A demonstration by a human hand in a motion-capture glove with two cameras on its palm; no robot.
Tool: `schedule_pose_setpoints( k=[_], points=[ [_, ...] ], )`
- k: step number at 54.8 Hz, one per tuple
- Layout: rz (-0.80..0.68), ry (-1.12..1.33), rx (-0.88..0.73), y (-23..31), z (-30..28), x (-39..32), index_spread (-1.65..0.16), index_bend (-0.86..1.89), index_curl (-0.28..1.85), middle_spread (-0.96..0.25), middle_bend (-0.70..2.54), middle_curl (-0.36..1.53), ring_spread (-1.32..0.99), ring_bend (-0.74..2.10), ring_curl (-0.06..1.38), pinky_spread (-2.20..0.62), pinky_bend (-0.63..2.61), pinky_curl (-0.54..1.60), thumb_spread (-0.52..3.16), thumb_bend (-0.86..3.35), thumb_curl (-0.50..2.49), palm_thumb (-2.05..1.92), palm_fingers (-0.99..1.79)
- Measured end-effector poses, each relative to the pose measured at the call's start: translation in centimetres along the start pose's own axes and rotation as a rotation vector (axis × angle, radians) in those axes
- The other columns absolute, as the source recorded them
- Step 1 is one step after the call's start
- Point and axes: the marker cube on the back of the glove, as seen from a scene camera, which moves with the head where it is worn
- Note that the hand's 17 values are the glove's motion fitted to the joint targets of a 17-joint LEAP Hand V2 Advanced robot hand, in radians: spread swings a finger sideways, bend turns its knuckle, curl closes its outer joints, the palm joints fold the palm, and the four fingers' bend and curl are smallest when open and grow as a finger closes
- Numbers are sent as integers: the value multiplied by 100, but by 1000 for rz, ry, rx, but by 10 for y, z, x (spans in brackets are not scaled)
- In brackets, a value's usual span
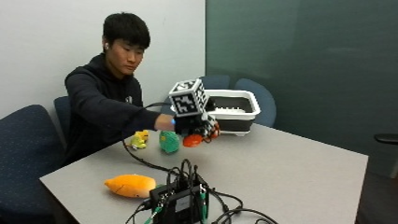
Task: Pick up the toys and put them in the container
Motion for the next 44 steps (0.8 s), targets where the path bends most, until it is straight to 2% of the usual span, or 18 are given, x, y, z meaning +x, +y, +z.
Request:
schedule_pose_setpoints(
  k=[9,15,19,26,35,37,40,41,44],
  points=[
    [-82,22,142,-4,-95,-52,-32,75,36,-20,116,68,-32,142,62,-37,106,53,81,16,72,57,120],
    [-385,103,216,6,-146,-134,-32,86,44,-20,123,72,-31,147,64,-39,112,58,70,15,77,56,115],
    [-383,-26,221,6,-171,-191,-31,91,48,-20,126,74,-31,150,64,-40,115,60,64,15,81,56,112],
    [-350,-139,203,0,-164,-261,-30,94,55,-20,129,76,-30,154,65,-41,117,65,56,14,86,56,107],
    [-445,-79,-21,4,-112,-306,-30,84,61,-19,134,79,-30,153,66,-40,117,68,49,12,92,56,86],
    [-453,-61,-93,5,-103,-307,-30,78,62,-19,130,78,-30,154,66,-40,120,69,50,11,92,56,77],
    [-457,-33,-156,6,-95,-307,-27,57,60,-19,120,77,-30,156,66,-36,115,67,63,8,90,51,36],
    [-449,-28,-170,6,-94,-307,-26,56,62,-19,121,77,-29,155,66,-35,113,68,68,8,90,51,32],
    [-417,-44,-204,6,-94,-305,-26,54,60,-16,96,69,-27,127,60,-24,107,67,87,-6,78,28,-24]
  ],
)
